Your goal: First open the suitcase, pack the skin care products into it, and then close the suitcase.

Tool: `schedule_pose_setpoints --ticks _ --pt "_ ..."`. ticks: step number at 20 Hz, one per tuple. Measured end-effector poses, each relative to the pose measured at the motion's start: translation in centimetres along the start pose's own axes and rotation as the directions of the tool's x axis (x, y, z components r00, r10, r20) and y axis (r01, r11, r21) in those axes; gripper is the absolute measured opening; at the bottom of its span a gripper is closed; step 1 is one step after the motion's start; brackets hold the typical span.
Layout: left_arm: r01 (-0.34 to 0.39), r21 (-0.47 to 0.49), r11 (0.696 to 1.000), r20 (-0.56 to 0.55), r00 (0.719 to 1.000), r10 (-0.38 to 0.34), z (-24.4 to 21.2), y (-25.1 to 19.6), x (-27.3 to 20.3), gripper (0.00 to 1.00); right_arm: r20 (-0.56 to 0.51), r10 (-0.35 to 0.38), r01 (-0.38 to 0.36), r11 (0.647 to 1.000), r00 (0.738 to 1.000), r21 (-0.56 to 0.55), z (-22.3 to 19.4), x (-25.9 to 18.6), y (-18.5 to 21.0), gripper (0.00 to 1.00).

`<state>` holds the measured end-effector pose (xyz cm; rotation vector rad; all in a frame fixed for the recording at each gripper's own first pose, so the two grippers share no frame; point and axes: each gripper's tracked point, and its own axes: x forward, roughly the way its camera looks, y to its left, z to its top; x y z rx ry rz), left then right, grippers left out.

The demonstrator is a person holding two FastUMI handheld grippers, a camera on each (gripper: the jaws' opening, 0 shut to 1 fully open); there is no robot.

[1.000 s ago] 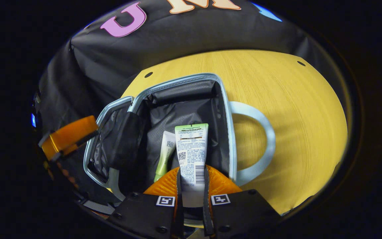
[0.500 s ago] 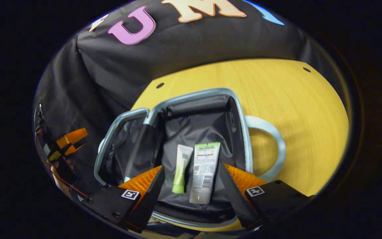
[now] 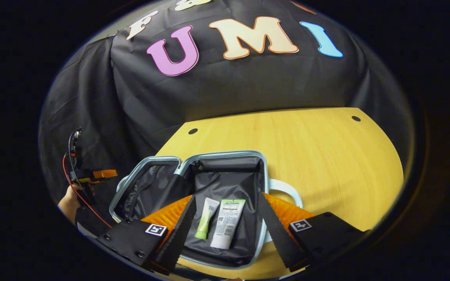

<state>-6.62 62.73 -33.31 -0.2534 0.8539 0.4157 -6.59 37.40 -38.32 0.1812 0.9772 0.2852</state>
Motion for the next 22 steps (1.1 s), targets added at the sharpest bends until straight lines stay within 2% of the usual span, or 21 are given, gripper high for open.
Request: schedule_pose_setpoints --ticks 3,8,9,11,13,14,19,22 --pt "0.018 -0.008 1.000 -0.100 0.995 -0.019 -2.8 0.7 2.3 0.84 0.018 -0.034 0.033 0.999 0.999 0.021 0.7 -0.5 -1.1 0.98" --pt "0.045 -0.031 0.998 -0.221 0.974 -0.051 -5.8 1.0 4.8 0.65 0.043 -0.081 0.080 0.996 0.996 0.035 1.3 -1.5 -2.7 0.98" --pt "0.053 -0.046 0.998 -0.220 0.974 -0.061 -6.0 1.0 5.2 0.51 0.052 -0.085 0.083 0.996 0.995 0.035 1.6 -1.6 -2.8 0.98" --pt "0.057 -0.082 0.995 -0.232 0.970 -0.074 -6.5 0.4 5.3 0.39 0.072 -0.088 0.086 0.996 0.994 0.030 2.0 -2.1 -2.9 0.98" --pt "0.033 -0.051 0.998 -0.235 0.971 -0.044 -6.5 0.5 5.1 0.23 0.092 -0.093 0.091 0.996 0.991 0.022 2.5 -2.6 -3.3 0.98" --pt "0.031 -0.029 0.999 -0.218 0.975 -0.037 -6.2 0.0 4.8 0.11 0.100 -0.095 0.094 0.995 0.990 0.017 2.5 -2.8 -3.7 0.98" --pt "0.053 0.042 0.998 -0.126 0.991 -0.047 -1.9 -1.0 1.1 0.01 0.109 -0.085 0.086 0.996 0.990 -0.009 2.6 -3.4 -4.1 0.98" --pt "0.089 0.017 0.996 -0.067 0.994 -0.088 1.5 -2.3 -2.7 0.00 0.115 -0.067 0.069 0.997 0.991 -0.020 2.7 -3.8 -4.2 0.98"
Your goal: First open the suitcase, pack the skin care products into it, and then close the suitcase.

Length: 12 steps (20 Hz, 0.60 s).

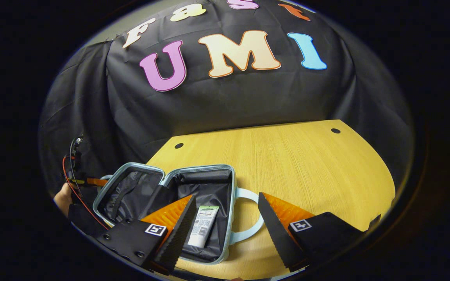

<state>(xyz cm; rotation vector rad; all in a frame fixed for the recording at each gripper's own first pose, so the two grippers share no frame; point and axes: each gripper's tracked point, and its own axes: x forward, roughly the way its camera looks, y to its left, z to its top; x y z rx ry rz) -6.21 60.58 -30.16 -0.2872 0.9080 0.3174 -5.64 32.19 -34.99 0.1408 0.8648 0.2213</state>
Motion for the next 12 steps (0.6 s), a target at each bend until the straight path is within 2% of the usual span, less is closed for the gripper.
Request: schedule_pose_setpoints --ticks 8,12 --pt "0.082 0.028 0.996 0.157 0.984 -0.085 6.1 -7.7 -7.3 0.00 0.030 0.046 -0.044 0.998 0.999 -0.035 -0.1 -1.7 -1.7 0.98" --pt "0.120 0.079 0.990 0.225 0.965 -0.135 8.0 -14.0 -11.2 0.00 0.127 0.054 -0.047 0.997 0.990 -0.054 2.9 -4.2 -4.0 0.98"
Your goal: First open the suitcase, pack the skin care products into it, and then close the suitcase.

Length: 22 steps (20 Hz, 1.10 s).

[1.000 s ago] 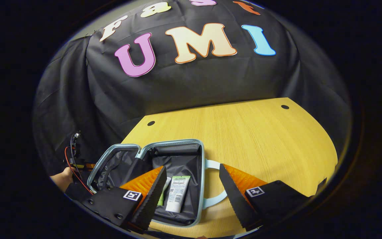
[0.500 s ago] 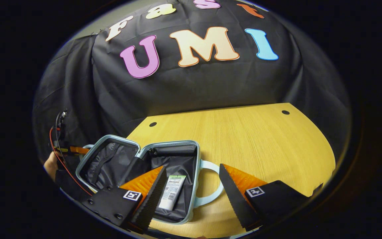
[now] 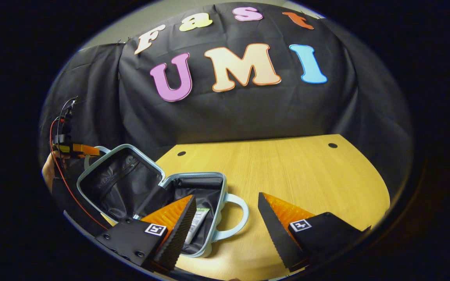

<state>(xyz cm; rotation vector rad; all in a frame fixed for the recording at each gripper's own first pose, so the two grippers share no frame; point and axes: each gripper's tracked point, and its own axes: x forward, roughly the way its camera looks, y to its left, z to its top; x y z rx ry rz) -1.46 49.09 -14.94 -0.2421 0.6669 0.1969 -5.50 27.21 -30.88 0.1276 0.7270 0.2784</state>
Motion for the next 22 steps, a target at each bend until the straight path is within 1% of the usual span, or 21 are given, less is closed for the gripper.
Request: schedule_pose_setpoints --ticks 3,6,11,16,18,19,22 --pt "0.053 0.051 0.997 0.048 0.997 -0.055 1.5 -5.8 -1.5 0.00 0.009 0.010 -0.010 1.000 1.000 -0.011 0.2 -1.0 -2.2 0.98" --pt "0.084 0.072 0.994 0.063 0.994 -0.089 1.9 -10.4 -2.1 0.00 0.016 0.007 -0.007 1.000 1.000 0.008 0.7 -1.9 -4.6 0.98" --pt "0.146 0.066 0.987 0.071 0.986 -0.151 1.3 -16.4 -2.4 0.00 0.023 -0.012 0.011 0.999 1.000 0.050 0.8 -3.0 -8.4 0.98" --pt "0.184 0.083 0.979 0.076 0.979 -0.190 -0.1 -21.1 -2.4 0.00 0.037 -0.030 0.027 0.997 0.999 0.078 0.7 -3.2 -11.7 0.98" --pt "0.214 0.089 0.973 0.073 0.973 -0.220 -0.8 -23.5 -2.3 0.01 0.041 -0.039 0.035 0.995 0.998 0.088 0.8 -3.3 -12.9 0.98" --pt "0.234 0.088 0.968 0.068 0.968 -0.241 -1.4 -24.7 -2.1 0.00 0.041 -0.044 0.040 0.995 0.998 0.092 0.7 -3.4 -13.5 0.98" --pt "0.299 0.068 0.952 0.038 0.953 -0.302 -3.3 -28.8 -1.4 0.00 0.037 -0.055 0.051 0.994 0.998 0.101 0.5 -3.8 -15.0 0.98"
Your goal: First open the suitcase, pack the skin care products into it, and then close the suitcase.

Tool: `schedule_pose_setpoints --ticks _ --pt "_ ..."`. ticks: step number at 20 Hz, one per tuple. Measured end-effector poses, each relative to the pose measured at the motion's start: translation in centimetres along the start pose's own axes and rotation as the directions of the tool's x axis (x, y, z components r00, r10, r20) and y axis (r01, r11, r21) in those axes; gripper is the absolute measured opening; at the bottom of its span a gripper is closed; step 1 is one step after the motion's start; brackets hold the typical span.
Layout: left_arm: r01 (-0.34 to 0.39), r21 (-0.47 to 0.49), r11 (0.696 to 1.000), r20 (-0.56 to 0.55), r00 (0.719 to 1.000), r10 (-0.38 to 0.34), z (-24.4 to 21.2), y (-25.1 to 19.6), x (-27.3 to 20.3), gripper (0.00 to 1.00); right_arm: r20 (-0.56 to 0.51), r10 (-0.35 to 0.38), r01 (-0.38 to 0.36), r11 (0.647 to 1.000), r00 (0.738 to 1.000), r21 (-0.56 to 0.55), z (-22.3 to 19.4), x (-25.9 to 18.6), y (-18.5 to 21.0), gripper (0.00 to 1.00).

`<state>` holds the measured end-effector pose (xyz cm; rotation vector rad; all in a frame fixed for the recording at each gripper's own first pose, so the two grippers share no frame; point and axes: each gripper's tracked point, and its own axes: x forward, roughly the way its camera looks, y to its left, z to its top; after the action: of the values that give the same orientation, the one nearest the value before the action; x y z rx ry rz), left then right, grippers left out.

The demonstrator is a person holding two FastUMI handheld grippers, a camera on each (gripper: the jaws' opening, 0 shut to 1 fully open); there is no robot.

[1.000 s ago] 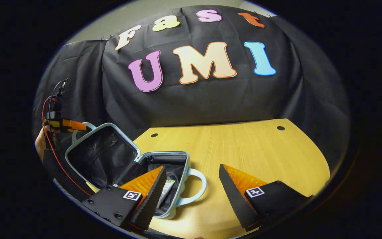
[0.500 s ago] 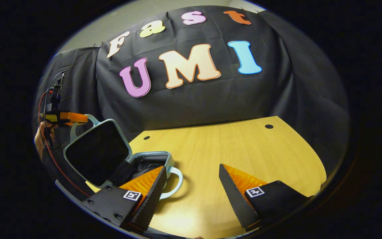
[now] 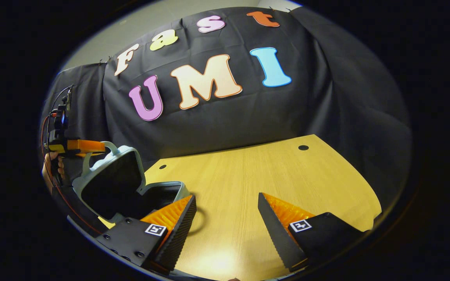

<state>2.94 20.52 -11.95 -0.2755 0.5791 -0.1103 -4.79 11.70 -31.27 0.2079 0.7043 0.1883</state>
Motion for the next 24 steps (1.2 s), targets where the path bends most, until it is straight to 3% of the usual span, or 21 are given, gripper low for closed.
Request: schedule_pose_setpoints --ticks 3,8,15,19,20,21,22,23,24 --pt "0.045 -0.032 0.999 -0.035 0.998 -0.046 -2.5 -3.0 1.8 0.00 0.007 -0.018 0.018 1.000 1.000 -0.002 0.2 -0.7 -1.9 0.98" --pt "0.051 -0.056 0.997 -0.094 0.994 -0.056 -6.9 -6.2 4.8 0.00 0.005 -0.062 0.062 0.998 0.998 -0.017 0.4 -2.3 -6.1 0.98" --pt "-0.022 0.016 1.000 -0.180 0.983 0.025 -12.2 -8.2 8.1 0.01 0.034 -0.117 0.117 0.993 0.993 -0.007 1.2 -4.2 -10.9 0.98" --pt "-0.041 0.066 0.997 -0.133 0.990 0.050 -12.2 -11.0 9.0 0.24 0.052 -0.104 0.104 0.995 0.993 -0.008 2.3 -4.0 -11.9 0.98" --pt "-0.040 0.069 0.997 -0.102 0.994 0.047 -11.5 -12.0 8.6 0.53 0.058 -0.096 0.097 0.995 0.994 -0.008 2.8 -3.9 -11.9 0.98" --pt "-0.047 0.076 0.996 -0.060 0.997 0.052 -10.5 -12.6 8.5 0.57 0.066 -0.097 0.098 0.995 0.993 -0.014 3.4 -3.8 -12.1 0.98" --pt "-0.065 0.089 0.994 -0.004 0.998 0.066 -9.2 -13.0 8.1 0.76 0.078 -0.107 0.109 0.994 0.991 -0.020 4.2 -3.5 -12.5 0.98" --pt "-0.097 0.105 0.990 0.061 0.994 0.091 -7.6 -13.2 7.4 0.79 0.095 -0.119 0.121 0.992 0.988 -0.022 5.3 -3.5 -12.7 0.98" --pt "-0.130 0.116 0.985 0.139 0.984 0.114 -5.5 -13.2 6.5 0.90 0.133 -0.130 0.133 0.991 0.983 -0.018 7.1 -3.6 -12.5 0.98"
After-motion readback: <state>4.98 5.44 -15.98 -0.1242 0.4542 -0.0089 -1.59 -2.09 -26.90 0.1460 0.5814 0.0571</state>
